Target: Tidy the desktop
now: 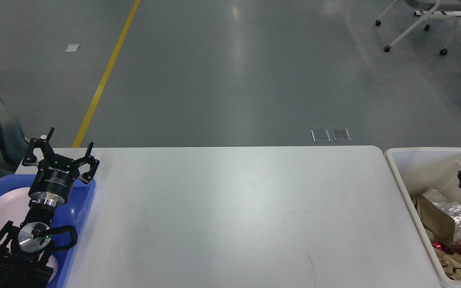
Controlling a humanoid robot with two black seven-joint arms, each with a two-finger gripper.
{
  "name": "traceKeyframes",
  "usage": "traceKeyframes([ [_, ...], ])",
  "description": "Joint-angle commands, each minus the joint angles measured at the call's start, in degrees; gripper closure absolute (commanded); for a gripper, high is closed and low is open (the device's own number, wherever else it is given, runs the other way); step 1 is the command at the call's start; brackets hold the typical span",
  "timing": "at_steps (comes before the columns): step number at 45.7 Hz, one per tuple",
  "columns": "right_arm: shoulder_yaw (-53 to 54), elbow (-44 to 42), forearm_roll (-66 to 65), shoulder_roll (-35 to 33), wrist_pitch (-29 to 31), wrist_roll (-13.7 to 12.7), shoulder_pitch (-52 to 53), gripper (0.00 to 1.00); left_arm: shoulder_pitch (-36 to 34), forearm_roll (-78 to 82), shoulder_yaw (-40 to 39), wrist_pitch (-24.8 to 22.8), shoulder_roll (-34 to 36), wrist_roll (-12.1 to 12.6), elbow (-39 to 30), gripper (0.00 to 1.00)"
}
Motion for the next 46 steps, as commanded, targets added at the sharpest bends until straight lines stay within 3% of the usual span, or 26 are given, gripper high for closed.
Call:
traceKeyframes([
  [1,19.3,7.8,-2.8,-0.5,0.1,0.1,1.0,0.0,0.0,0.0,0.0,0.0,0.0,0.0,0.0,0.04],
  [11,40.7,20.1,-6.4,1.4,1.5,0.8,-5.3,0.0,0.0,0.0,0.0,0.0,0.0,0.0,0.0,0.04],
  [15,47.6,25.1,-10.1,1.8,5.3,3.1,-10.7,0.0,0.0,0.0,0.0,0.0,0.0,0.0,0.0,0.04],
  [18,51.6,27.4,-13.4,3.7,10.4,8.5,-14.9,0.0,0.0,0.0,0.0,0.0,0.0,0.0,0.0,0.04],
  [24,56.1,27.6,-16.8,7.9,21.0,22.1,-22.9,0.0,0.0,0.0,0.0,0.0,0.0,0.0,0.0,0.04],
  [27,56.1,27.4,-17.1,9.6,24.1,27.0,-26.5,0.0,0.0,0.0,0.0,0.0,0.0,0.0,0.0,0.04],
  [32,55.9,27.6,-22.7,12.6,23.6,33.5,-30.8,0.0,0.0,0.0,0.0,0.0,0.0,0.0,0.1,0.04],
  [40,57.0,30.6,-26.5,14.5,16.4,34.3,-34.6,0.0,0.0,0.0,0.0,0.0,0.0,0.0,0.0,0.04],
  [46,57.4,32.5,-25.9,14.2,15.7,30.9,-34.7,0.0,0.0,0.0,0.0,0.0,0.0,0.0,0.0,0.04],
])
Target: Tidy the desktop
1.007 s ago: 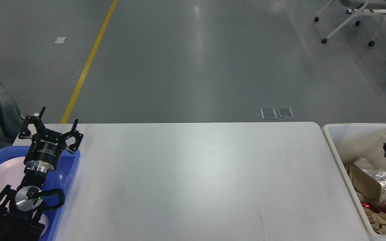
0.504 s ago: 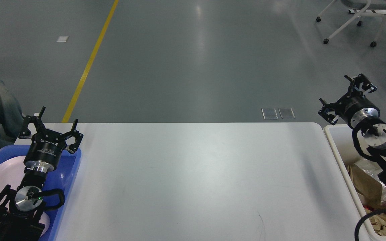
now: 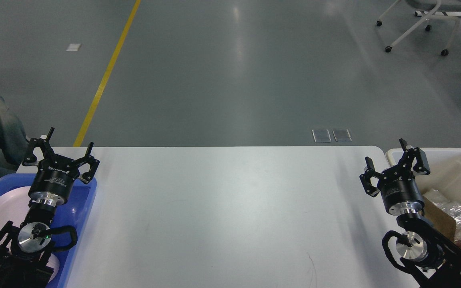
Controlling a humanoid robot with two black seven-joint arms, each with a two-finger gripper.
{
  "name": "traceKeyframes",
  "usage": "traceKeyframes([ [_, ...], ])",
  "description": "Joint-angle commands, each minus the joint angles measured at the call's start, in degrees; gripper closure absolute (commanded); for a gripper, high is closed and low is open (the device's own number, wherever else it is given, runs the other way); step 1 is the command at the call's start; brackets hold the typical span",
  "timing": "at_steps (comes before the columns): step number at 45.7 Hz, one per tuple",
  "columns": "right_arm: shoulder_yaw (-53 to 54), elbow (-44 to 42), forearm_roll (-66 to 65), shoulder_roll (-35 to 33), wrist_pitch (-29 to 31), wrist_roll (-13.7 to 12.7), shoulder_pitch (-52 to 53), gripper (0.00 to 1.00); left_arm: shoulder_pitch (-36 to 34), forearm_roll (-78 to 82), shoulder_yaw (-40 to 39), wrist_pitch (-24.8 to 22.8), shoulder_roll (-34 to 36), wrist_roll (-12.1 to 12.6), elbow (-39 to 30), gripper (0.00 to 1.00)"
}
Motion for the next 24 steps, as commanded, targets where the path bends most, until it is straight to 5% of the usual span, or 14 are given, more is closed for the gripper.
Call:
traceKeyframes([
  [1,0.5,1.3,0.6,-0.2,-0.7,-3.5,-0.1,0.0,0.0,0.0,0.0,0.0,0.0,0.0,0.0,0.04],
  [24,3.8,3.0,1.1,0.4,-0.1,-3.3,-0.6,0.0,0.0,0.0,0.0,0.0,0.0,0.0,0.1,0.04],
])
